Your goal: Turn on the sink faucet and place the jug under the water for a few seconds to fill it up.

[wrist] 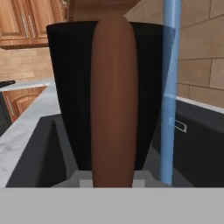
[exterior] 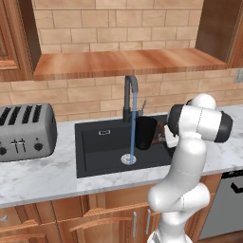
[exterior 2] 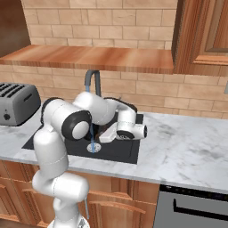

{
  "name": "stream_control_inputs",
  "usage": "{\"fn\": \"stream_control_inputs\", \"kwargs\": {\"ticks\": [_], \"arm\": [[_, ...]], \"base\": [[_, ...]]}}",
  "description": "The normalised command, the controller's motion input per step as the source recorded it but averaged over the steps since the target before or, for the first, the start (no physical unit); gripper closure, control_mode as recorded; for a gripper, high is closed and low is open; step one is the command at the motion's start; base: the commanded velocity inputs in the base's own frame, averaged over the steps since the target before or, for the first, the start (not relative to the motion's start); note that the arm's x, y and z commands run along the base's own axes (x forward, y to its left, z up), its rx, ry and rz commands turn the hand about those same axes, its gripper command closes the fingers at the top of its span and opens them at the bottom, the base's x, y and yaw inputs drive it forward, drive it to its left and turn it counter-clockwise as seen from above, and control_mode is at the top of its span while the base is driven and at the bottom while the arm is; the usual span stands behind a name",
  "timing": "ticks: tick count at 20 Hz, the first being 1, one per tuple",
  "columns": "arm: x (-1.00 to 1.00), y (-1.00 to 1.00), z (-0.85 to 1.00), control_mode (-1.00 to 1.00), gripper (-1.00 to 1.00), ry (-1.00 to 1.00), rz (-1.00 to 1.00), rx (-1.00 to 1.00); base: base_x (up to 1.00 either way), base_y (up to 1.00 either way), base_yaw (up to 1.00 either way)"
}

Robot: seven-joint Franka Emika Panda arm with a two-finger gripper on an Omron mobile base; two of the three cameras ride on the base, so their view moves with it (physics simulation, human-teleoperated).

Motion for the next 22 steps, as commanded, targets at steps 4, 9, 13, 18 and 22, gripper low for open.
{"fn": "stream_control_inputs", "kwargs": {"ticks": [4, 9, 13, 18, 22], "arm": [[-0.39, 0.0, 0.0, -1.0, 1.0, -0.05, 0.0, -0.04], [-0.29, 0.0, 0.01, -1.0, 1.0, -0.04, 0.03, -0.04], [0.08, 0.04, 0.11, -1.0, 1.0, 0.0, 0.0, -0.01], [0.1, 0.02, 0.04, -1.0, 1.0, 0.01, 0.0, -0.01], [0.01, 0.0, 0.01, -1.0, 1.0, 0.0, 0.0, 0.0]], "base": [[0.0, 0.0, 0.0], [0.0, 0.0, 0.0], [0.0, 0.0, 0.0], [0.0, 0.0, 0.0], [0.0, 0.0, 0.0]]}}
